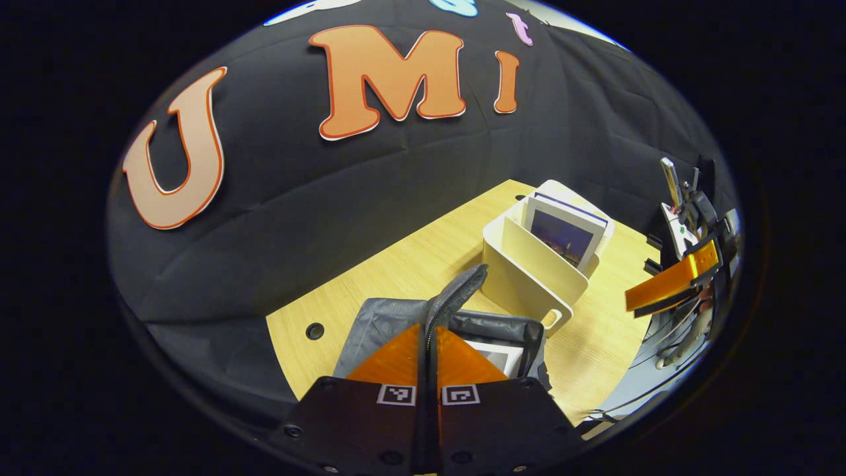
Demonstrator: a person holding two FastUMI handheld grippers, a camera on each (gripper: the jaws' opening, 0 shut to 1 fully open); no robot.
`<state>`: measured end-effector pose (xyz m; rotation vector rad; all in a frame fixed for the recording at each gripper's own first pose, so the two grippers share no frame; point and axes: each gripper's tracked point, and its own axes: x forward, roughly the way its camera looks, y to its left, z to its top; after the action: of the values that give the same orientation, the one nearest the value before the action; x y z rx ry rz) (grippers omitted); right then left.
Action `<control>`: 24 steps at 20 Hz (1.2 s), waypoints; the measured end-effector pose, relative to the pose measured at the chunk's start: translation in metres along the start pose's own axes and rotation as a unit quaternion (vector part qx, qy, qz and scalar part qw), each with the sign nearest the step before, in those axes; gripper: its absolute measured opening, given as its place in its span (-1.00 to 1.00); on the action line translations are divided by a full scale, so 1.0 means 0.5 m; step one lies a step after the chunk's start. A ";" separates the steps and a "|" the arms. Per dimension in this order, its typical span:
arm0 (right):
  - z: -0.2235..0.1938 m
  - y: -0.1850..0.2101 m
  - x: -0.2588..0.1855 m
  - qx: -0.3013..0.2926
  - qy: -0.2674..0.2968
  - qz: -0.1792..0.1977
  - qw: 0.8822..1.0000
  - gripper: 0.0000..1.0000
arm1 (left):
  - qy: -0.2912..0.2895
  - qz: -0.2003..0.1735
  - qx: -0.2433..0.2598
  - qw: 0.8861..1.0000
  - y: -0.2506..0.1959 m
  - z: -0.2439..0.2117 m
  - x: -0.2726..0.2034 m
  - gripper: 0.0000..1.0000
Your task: Open the schoolbag, grab two books from the bookshelf and put them into the schoolbag.
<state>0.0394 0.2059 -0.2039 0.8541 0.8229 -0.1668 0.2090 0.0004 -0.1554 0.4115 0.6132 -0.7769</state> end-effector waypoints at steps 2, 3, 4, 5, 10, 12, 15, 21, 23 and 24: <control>0.033 -0.022 -0.035 -0.026 -0.014 -0.021 0.999 0.97 | 0.001 0.001 0.005 1.000 -0.004 -0.004 -0.002 -0.99; 0.051 -0.027 -0.050 -0.037 -0.019 -0.027 0.999 0.97 | 0.002 0.002 0.008 1.000 -0.003 -0.005 -0.003 -0.99; 0.068 -0.027 -0.063 -0.048 -0.022 -0.031 0.998 0.97 | 0.004 0.003 0.008 1.000 -0.002 -0.008 -0.004 -0.99; 0.083 -0.028 -0.078 -0.061 -0.024 -0.038 0.997 0.97 | 0.005 0.004 0.006 1.000 -0.002 -0.008 -0.005 -0.99; 0.179 -0.030 -0.115 -0.162 -0.043 -0.097 0.981 0.97 | 0.009 0.009 -0.002 1.000 0.003 -0.019 -0.006 -0.99; 0.208 -0.008 -0.119 -0.197 -0.039 -0.105 0.974 0.97 | 0.010 0.012 0.001 1.000 0.006 -0.022 -0.005 -0.99; 0.267 0.010 -0.108 -0.255 -0.040 -0.133 0.957 0.97 | 0.014 0.017 0.001 1.000 0.010 -0.025 -0.003 -0.99; 0.352 0.046 -0.051 -0.323 -0.016 -0.156 0.933 0.98 | 0.021 0.030 -0.003 0.999 0.026 -0.029 0.003 -0.99; 0.378 0.045 -0.019 -0.330 -0.007 -0.166 0.929 0.99 | 0.023 0.033 -0.003 0.999 0.034 -0.032 0.002 -0.99; 0.383 0.048 0.001 -0.332 0.001 -0.165 0.929 0.99 | 0.025 0.035 -0.003 0.999 0.037 -0.035 0.003 -0.99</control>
<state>0.1605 0.0831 -0.1176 0.0734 0.9410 -0.1665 0.2177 0.0215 -0.1676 0.4455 0.6443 -0.6994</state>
